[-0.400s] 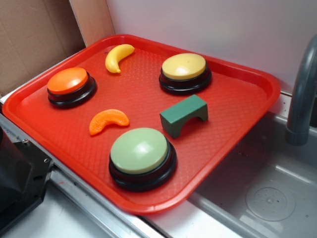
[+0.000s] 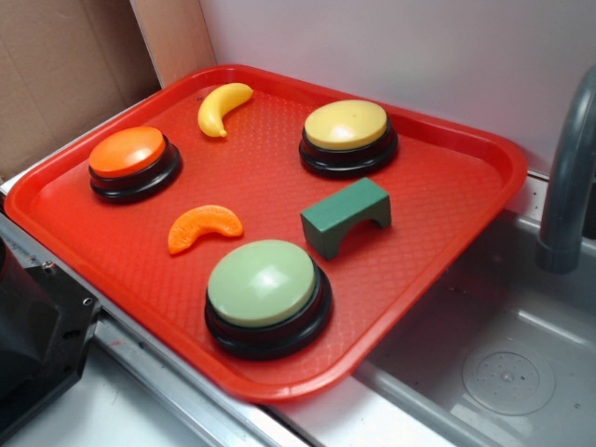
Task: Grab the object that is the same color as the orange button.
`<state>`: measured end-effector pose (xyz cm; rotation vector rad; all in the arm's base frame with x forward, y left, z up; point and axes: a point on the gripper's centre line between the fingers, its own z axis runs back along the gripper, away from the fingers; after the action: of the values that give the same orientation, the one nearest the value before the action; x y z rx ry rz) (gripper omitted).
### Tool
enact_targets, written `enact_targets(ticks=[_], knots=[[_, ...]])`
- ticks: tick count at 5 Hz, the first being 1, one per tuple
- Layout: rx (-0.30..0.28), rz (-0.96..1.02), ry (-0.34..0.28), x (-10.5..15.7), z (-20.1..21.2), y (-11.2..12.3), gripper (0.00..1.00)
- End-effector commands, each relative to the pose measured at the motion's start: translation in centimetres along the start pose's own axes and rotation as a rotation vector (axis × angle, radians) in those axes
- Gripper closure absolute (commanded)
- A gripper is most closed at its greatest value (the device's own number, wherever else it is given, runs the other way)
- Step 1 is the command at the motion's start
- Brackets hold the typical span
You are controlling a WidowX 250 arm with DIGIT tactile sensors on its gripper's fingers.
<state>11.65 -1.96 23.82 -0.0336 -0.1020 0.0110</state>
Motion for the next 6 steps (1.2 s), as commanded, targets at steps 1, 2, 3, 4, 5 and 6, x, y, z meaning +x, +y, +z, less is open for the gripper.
enact_targets(ticks=[1, 2, 3, 4, 5, 6], knots=[[0.041, -0.161, 0.048, 2.4, -6.7, -0.9, 0.0], [0.079, -0.233, 0.056, 3.5, -9.7, -1.0, 0.0], [0.111, -0.285, 0.088, 4.2, -13.9, -1.2, 0.0], [0.139, -0.283, 0.121, 4.6, -17.4, -0.3, 0.0], [0.167, -0.284, 0.149, 4.8, -19.3, 0.6, 0.0], [0.198, -0.285, 0.177, 5.1, -21.2, 2.3, 0.0]])
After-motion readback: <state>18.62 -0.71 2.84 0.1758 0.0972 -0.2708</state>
